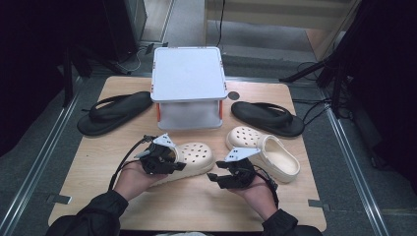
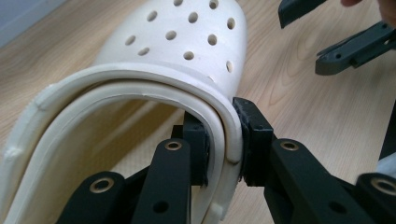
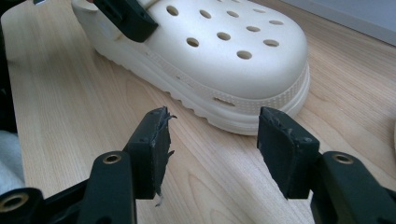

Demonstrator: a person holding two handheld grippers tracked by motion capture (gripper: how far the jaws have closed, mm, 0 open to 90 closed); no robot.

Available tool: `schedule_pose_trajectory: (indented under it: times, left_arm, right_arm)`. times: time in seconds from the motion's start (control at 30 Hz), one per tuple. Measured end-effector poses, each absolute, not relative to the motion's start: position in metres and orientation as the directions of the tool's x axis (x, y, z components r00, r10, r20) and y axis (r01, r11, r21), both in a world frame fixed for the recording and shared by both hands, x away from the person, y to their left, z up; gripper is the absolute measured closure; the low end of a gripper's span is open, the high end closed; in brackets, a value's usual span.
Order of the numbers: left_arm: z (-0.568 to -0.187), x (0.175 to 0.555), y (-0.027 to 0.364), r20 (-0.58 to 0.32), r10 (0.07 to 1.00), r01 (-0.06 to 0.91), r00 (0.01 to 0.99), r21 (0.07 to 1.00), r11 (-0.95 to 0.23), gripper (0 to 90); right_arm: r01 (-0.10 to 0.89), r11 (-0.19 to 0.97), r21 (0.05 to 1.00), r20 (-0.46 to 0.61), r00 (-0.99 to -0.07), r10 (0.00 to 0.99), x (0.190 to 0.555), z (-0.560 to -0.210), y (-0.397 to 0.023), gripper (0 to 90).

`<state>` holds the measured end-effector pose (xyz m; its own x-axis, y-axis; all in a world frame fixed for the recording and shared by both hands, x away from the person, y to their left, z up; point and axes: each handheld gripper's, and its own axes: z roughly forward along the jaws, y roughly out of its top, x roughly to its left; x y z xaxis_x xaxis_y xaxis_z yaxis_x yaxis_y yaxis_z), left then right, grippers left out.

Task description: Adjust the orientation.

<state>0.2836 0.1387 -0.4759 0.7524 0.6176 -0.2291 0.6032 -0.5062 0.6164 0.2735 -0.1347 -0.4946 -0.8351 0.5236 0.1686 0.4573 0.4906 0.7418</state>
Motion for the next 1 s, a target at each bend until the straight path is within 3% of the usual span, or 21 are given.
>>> schedule_pose_trajectory:
  times: [0.2,0.3,0.53,0.83,1.0]
  left_arm:
    - [-0.476,0.284,0.143,-0.239,0.608,0.601,0.757,0.619,-0.506,71.9]
    - [-0.475,0.285,0.145,-0.245,0.611,0.607,0.753,0.617,-0.501,63.7]
    - [-0.466,0.281,0.157,-0.214,0.602,0.576,0.769,0.641,-0.508,56.5]
    - [-0.453,0.277,0.175,-0.216,0.597,0.567,0.773,0.657,-0.496,55.5]
    - [-0.447,0.279,0.189,-0.234,0.608,0.577,0.759,0.675,-0.461,61.6]
  right_arm:
    - [0.459,0.491,0.740,0.170,-0.835,0.523,0.273,-0.495,-0.134,44.6]
    - [0.459,0.492,0.740,0.170,-0.835,0.524,0.273,-0.495,-0.133,44.6]
    - [0.453,0.485,0.748,0.165,-0.835,0.525,0.273,-0.494,-0.134,44.7]
    - [0.452,0.479,0.752,0.164,-0.833,0.529,0.272,-0.494,-0.133,45.1]
    - [0.455,0.481,0.749,0.165,-0.832,0.529,0.272,-0.494,-0.132,46.0]
